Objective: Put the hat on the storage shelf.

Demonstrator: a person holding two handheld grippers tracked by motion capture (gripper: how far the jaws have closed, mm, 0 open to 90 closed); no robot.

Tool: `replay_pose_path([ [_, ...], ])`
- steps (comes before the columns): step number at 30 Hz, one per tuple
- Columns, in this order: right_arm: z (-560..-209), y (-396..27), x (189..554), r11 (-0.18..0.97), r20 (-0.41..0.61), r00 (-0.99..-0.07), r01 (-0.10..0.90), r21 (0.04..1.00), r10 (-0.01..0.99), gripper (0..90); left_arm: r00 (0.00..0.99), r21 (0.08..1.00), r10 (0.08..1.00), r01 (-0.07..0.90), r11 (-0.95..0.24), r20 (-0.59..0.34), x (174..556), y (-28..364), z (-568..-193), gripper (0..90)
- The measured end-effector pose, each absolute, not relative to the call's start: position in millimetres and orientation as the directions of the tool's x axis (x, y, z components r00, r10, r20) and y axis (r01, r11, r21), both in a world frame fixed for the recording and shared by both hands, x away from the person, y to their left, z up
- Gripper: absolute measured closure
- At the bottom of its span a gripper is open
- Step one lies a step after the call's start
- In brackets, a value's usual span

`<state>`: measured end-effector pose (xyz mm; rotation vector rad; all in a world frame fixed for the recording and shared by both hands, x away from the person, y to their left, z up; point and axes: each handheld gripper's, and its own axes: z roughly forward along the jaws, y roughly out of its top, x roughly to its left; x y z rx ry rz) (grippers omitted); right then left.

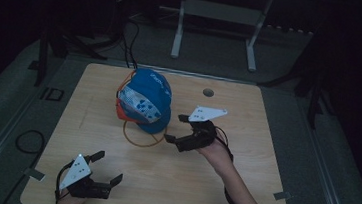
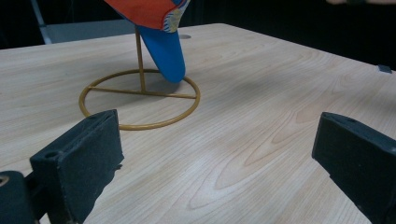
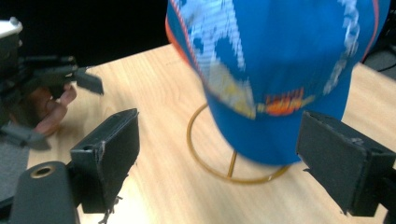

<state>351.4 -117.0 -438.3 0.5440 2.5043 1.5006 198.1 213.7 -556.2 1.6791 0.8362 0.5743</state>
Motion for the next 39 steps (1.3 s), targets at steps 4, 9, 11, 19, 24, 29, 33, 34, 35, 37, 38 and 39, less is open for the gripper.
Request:
replay_pose_path([
  [4, -452.3, -128.4, 345.4, 0.421, 0.051, -0.911, 0.237, 0.875, 0.408, 13.5, 0.626, 0.963, 0.779, 0.234, -0.135, -0.043, 198.3, 213.7, -556.8, 2.0],
  [9, -467.4, -139.2, 340.5, 0.423, 0.069, -0.914, 0.251, 0.87, 0.4, 13.6, 0.631, 0.962, 0.775, 0.234, -0.143, -0.038, 198.7, 212.4, -557.8, 2.0],
  [11, -473.1, -142.6, 337.0, 0.431, 0.063, -0.913, 0.25, 0.867, 0.404, 13.5, 0.631, 0.961, 0.775, 0.237, -0.143, -0.04, 199.0, 212.1, -558.2, 2.0],
  [19, -497.6, -156.9, 327.2, 0.436, 0.071, -0.908, 0.265, 0.86, 0.413, 13.5, 0.633, 0.959, 0.773, 0.242, -0.147, -0.042, 199.1, 211.8, -559.2, 2.0],
  [24, -514.5, -167.6, 322.7, 0.435, 0.077, -0.899, 0.281, 0.855, 0.43, 13.2, 0.634, 0.958, 0.772, 0.248, -0.147, -0.045, 199.6, 211.9, -560.4, 2.0],
  [29, -528.9, -179.1, 318.3, 0.445, 0.094, -0.891, 0.31, 0.84, 0.443, 13.4, 0.636, 0.956, 0.77, 0.253, -0.151, -0.047, 200.0, 210.7, -561.6, 2.0],
  [33, -538.1, -186.7, 313.4, 0.456, 0.085, -0.893, 0.305, 0.836, 0.442, 13.3, 0.636, 0.955, 0.77, 0.255, -0.153, -0.046, 200.2, 210.3, -561.9, 2.0],
  [34, -539.4, -187.8, 312.6, 0.454, 0.087, -0.892, 0.307, 0.836, 0.444, 13.3, 0.636, 0.955, 0.77, 0.255, -0.153, -0.046, 200.2, 210.3, -562.0, 2.0],
  [35, -540.9, -189.3, 311.8, 0.456, 0.09, -0.892, 0.31, 0.834, 0.443, 13.4, 0.636, 0.954, 0.771, 0.256, -0.155, -0.045, 200.2, 210.2, -562.0, 2.0],
  [37, -543.6, -191.9, 309.6, 0.46, 0.083, -0.892, 0.307, 0.833, 0.445, 13.6, 0.637, 0.954, 0.77, 0.256, -0.156, -0.045, 200.2, 210.1, -562.2, 2.0],
  [38, -545.0, -193.4, 308.6, 0.458, 0.078, -0.894, 0.299, 0.837, 0.44, 13.8, 0.638, 0.954, 0.769, 0.256, -0.157, -0.045, 200.2, 210.1, -562.2, 2.0],
  [39, -546.5, -194.8, 307.4, 0.459, 0.073, -0.897, 0.29, 0.84, 0.435, 13.8, 0.638, 0.954, 0.769, 0.256, -0.157, -0.045, 200.1, 209.9, -562.3, 2.0],
])
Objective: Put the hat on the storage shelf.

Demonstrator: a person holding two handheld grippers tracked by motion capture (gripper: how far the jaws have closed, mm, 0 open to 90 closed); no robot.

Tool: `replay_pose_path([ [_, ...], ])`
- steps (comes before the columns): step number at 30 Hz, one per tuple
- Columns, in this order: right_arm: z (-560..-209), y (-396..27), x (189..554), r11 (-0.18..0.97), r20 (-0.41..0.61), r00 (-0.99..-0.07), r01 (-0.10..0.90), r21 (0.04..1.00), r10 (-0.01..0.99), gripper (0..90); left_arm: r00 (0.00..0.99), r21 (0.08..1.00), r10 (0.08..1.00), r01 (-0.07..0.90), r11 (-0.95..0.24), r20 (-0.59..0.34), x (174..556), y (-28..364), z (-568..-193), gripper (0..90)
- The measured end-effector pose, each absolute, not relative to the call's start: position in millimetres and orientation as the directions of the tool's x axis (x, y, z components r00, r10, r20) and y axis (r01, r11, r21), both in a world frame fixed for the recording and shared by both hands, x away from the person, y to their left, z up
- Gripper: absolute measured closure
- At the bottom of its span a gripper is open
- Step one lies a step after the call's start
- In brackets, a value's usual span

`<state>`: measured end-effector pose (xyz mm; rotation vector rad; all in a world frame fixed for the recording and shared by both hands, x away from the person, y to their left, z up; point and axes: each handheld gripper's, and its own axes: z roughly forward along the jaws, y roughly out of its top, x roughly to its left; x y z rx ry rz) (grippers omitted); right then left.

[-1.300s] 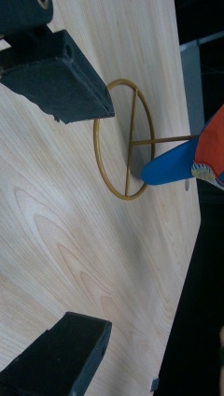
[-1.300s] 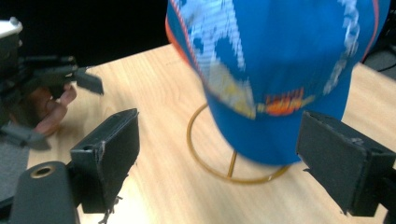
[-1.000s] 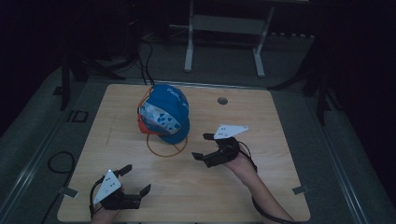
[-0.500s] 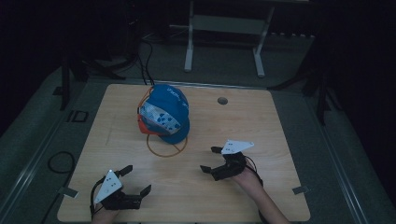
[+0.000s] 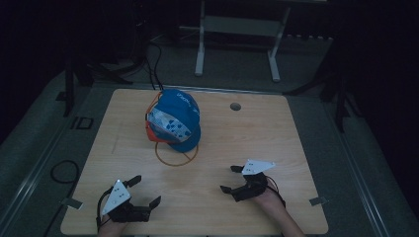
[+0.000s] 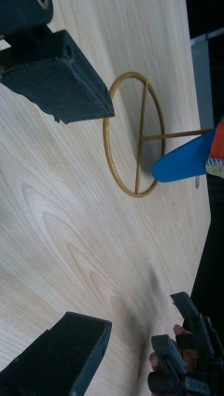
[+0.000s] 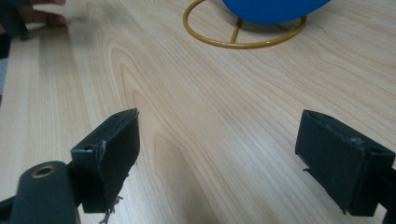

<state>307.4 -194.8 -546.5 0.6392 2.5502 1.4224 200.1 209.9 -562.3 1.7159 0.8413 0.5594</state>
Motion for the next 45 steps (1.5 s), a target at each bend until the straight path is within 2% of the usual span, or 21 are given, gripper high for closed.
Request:
replay_pose_path([
  [21, -557.0, -240.3, 294.5, 0.453, 0.07, -0.87, 0.321, 0.831, 0.488, 13.8, 0.647, 0.958, 0.761, 0.246, -0.15, -0.047, 199.1, 210.9, -562.0, 2.1],
  [35, -559.1, -264.5, 300.3, 0.459, 0.054, -0.856, 0.328, 0.826, 0.514, 13.8, 0.642, 0.961, 0.765, 0.234, -0.148, -0.039, 197.8, 211.5, -561.3, 2.1],
  [45, -561.0, -279.1, 308.2, 0.433, 0.053, -0.807, 0.37, 0.822, 0.588, 13.7, 0.647, 0.961, 0.761, 0.237, -0.14, -0.049, 196.8, 210.6, -562.7, 2.1],
])
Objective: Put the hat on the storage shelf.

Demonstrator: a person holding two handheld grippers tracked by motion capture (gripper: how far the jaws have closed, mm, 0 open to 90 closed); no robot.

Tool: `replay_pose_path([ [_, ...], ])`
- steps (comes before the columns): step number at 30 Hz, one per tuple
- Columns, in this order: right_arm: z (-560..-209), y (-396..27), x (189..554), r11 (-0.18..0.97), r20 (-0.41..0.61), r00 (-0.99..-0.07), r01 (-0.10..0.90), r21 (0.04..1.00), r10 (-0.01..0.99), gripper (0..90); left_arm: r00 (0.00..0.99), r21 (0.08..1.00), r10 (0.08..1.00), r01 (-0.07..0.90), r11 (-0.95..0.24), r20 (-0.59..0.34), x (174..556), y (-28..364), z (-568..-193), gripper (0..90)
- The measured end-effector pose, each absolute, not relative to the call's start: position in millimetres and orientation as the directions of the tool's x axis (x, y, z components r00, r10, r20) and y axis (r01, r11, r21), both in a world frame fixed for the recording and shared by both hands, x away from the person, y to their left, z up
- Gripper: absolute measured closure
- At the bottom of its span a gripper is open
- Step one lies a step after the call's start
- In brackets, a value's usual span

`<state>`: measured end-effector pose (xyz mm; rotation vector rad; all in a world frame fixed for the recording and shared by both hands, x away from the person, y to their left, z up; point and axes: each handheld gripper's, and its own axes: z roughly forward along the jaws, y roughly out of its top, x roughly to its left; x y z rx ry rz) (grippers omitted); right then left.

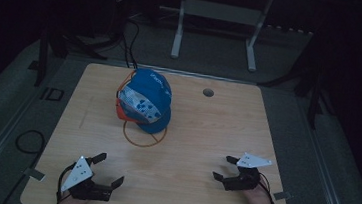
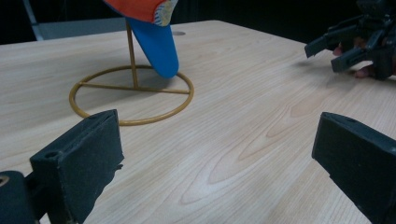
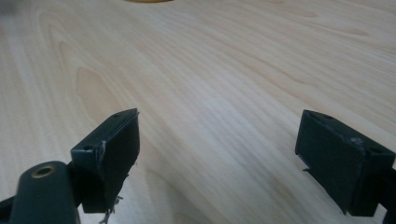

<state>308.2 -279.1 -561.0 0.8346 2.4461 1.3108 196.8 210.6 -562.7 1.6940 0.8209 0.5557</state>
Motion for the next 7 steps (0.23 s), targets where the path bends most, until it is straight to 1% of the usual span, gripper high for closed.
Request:
replay_pose_path([
  [7, -561.2, -289.4, 311.7, 0.397, 0.065, -0.782, 0.383, 0.834, 0.619, 13.8, 0.648, 0.959, 0.76, 0.243, -0.143, -0.051, 197.3, 210.6, -563.5, 2.0],
])
